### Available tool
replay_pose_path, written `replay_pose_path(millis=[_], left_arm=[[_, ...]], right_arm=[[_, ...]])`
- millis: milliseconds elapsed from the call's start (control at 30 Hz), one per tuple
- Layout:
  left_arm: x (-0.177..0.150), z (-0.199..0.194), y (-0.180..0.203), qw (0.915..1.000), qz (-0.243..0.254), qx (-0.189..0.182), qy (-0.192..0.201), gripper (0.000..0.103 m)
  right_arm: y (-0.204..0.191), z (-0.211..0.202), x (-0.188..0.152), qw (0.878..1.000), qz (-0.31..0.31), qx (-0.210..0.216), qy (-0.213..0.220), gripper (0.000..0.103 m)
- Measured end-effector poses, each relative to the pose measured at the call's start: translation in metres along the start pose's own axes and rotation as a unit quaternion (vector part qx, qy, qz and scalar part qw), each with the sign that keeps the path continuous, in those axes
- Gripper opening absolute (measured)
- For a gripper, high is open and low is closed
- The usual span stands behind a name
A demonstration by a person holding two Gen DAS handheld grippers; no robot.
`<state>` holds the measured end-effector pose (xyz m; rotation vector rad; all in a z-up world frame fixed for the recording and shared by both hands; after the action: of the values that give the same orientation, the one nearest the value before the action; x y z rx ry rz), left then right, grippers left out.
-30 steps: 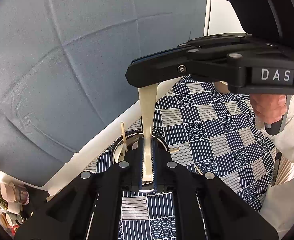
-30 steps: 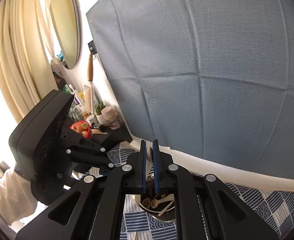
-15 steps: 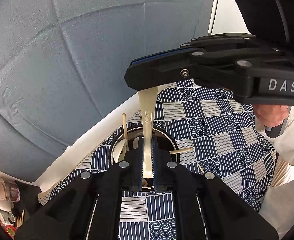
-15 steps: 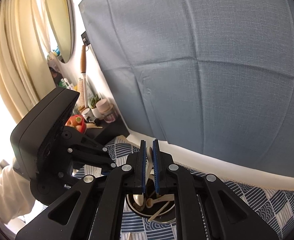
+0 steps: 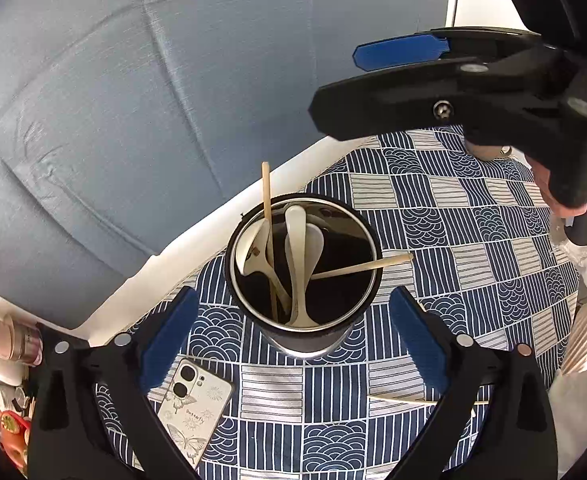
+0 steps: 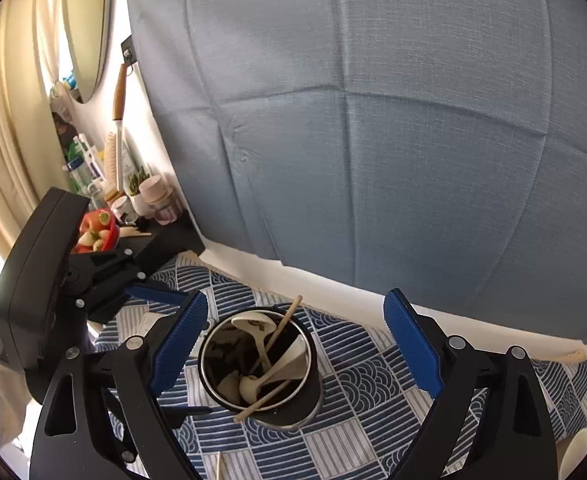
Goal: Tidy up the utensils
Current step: 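Lower the cream spoon into the cup and open the left tool, then move both tools down to the two loose chopsticks on the cloth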
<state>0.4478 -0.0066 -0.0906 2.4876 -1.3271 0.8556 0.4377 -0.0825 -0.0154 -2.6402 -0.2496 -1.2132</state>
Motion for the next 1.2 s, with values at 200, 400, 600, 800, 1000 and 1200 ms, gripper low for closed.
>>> replay_pose_path(millis=[200, 400, 600, 800, 1000, 1200], left_arm=[[-0.02, 0.002, 0.001, 0.9993, -0.007, 0.03, -0.019, 0.097], [-0.036, 0.002, 0.009, 0.9991, -0.016, 0.028, -0.026, 0.097], [-0.055, 0.006, 0.019, 0.9987, -0.028, 0.024, -0.037, 0.097], [-0.074, 0.016, 0.029, 0.9978, -0.034, 0.017, -0.053, 0.097], [-0.09, 0.025, 0.04, 0.9971, -0.032, 0.013, -0.068, 0.097], [-0.105, 0.033, 0.051, 0.9963, -0.03, 0.009, -0.079, 0.097]], right_arm=[[0.004, 0.0, -0.021, 1.0, 0.009, -0.016, -0.019, 0.087], [0.007, -0.002, -0.047, 0.999, 0.024, -0.022, -0.039, 0.087], [0.007, -0.001, -0.079, 0.997, 0.038, -0.033, -0.065, 0.087], [0.009, 0.003, -0.116, 0.993, 0.054, -0.043, -0.096, 0.088], [0.01, 0.004, -0.146, 0.989, 0.071, -0.053, -0.118, 0.088], [0.009, 0.003, -0.173, 0.985, 0.083, -0.063, -0.137, 0.088]])
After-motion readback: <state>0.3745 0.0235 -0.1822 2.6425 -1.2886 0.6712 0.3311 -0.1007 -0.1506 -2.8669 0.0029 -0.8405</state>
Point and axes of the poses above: each gripper's, at about its wrist camera, not at the fingertips, and z roughly the way its jaws point, y to its right, x to its top, the point moved 7 cm from there along z, roughly the way its jaws point, and after that the axes turned 1 degree about x, right-handed, at the moved point
